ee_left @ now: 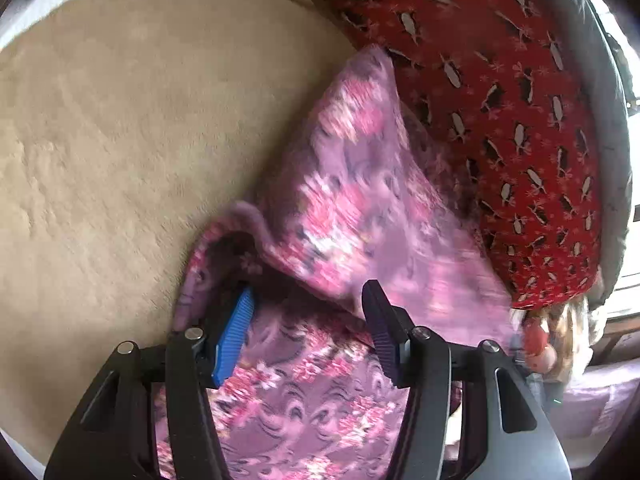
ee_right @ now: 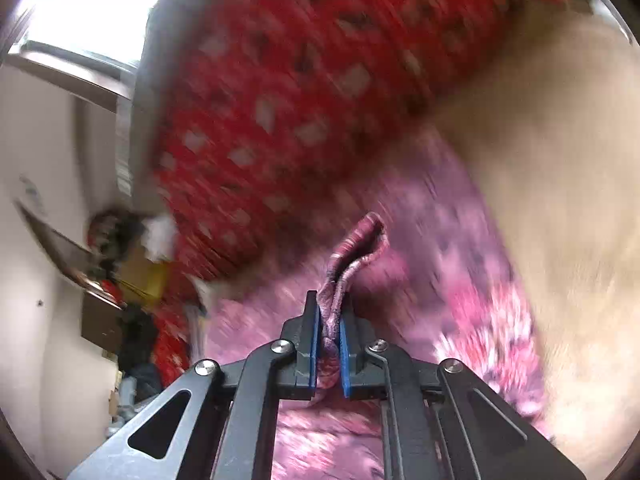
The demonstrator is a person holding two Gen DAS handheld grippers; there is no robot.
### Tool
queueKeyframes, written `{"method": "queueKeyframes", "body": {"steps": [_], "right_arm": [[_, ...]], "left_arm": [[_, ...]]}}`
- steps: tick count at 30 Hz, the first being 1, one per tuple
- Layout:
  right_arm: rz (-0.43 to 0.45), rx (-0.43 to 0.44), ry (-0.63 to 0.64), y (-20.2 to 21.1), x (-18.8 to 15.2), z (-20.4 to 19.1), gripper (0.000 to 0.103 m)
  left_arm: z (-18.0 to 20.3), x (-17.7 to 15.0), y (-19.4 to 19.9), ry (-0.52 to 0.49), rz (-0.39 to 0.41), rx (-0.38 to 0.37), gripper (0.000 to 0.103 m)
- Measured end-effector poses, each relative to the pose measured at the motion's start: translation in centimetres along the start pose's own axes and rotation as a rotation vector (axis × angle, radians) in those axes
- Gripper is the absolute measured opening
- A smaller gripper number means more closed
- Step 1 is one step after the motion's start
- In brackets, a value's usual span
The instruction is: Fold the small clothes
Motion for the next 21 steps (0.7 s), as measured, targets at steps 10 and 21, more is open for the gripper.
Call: {"method": "queueKeyframes", "body": {"steps": [10,21], "right_arm": [[0.009,-0.291,-0.042,4.3,0.1,6.7,0.014],[-0.172,-0.256,0.170,0.2,-4.2,3.9,0.032]], "left_arm": [[0.0,-1.5,1.8,-0.061,0.044,0.012,0.059],[3.1,-0.4,-3.8,-0.325,0.070,0.320,0.067]]}}
Point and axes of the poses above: each gripper's, at about its wrist camera, not at the fingertips, and y roughly against the way its jaws point, z to its right, x to its top, the point moved 9 cm from there along -y, roughly the way its jaws point, and after that the axes turned 5 degrees about x, right-handed, at the moved point
